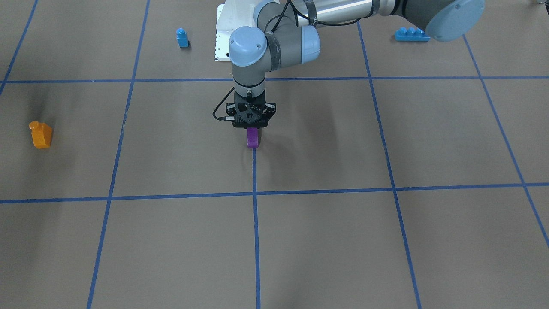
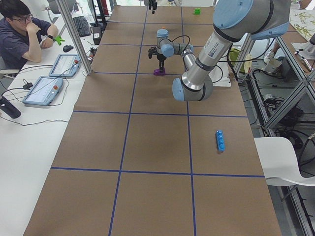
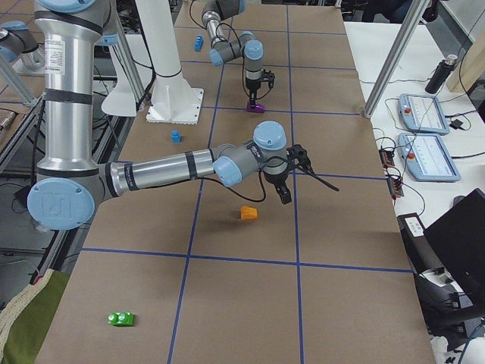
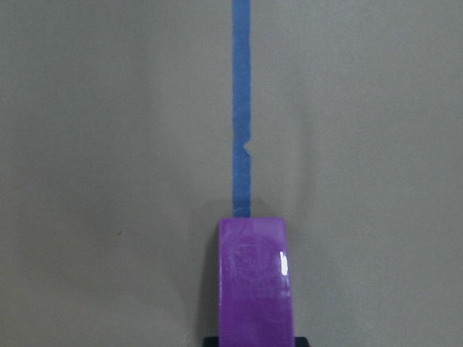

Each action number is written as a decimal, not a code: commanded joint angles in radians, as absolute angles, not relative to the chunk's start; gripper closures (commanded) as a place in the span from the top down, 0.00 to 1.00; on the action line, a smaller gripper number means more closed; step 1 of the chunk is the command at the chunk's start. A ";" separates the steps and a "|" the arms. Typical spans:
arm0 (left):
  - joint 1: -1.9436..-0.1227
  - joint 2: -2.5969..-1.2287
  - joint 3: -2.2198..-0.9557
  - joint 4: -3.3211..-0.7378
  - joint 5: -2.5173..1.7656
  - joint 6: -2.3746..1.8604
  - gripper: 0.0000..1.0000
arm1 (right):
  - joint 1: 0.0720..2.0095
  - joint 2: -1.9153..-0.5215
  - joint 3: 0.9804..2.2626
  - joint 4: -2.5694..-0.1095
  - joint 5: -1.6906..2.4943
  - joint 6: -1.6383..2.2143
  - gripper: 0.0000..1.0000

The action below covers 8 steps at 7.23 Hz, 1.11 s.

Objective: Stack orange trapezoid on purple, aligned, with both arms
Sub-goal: 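Carry the purple block with the left gripper to the table center, then release the purple block and raise the left gripper while the right gripper approaches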

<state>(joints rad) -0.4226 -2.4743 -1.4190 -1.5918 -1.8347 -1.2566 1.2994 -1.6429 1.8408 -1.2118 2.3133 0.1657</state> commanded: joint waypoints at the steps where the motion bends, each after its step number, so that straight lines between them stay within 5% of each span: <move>1: -0.420 -2.474 -1.419 -1.592 -1.835 -1.256 0.22 | 1.299 -1.643 1.841 -1.212 2.313 0.166 1.00; 2: -0.420 -2.473 -1.420 -1.591 -1.833 -1.258 0.37 | 1.299 -1.643 1.838 -1.210 2.313 0.166 1.00; 4: -0.420 -2.473 -1.428 -1.589 -1.818 -1.259 1.00 | 1.299 -1.643 1.836 -1.210 2.310 0.164 1.00; 6: -0.458 -2.464 -1.523 -1.545 -1.821 -1.252 1.00 | 1.299 -1.646 1.835 -1.213 2.290 0.164 1.00; 8: -0.529 -2.325 -1.828 -1.294 -1.848 -1.028 1.00 | 1.299 -1.698 1.841 -1.230 2.290 0.164 1.00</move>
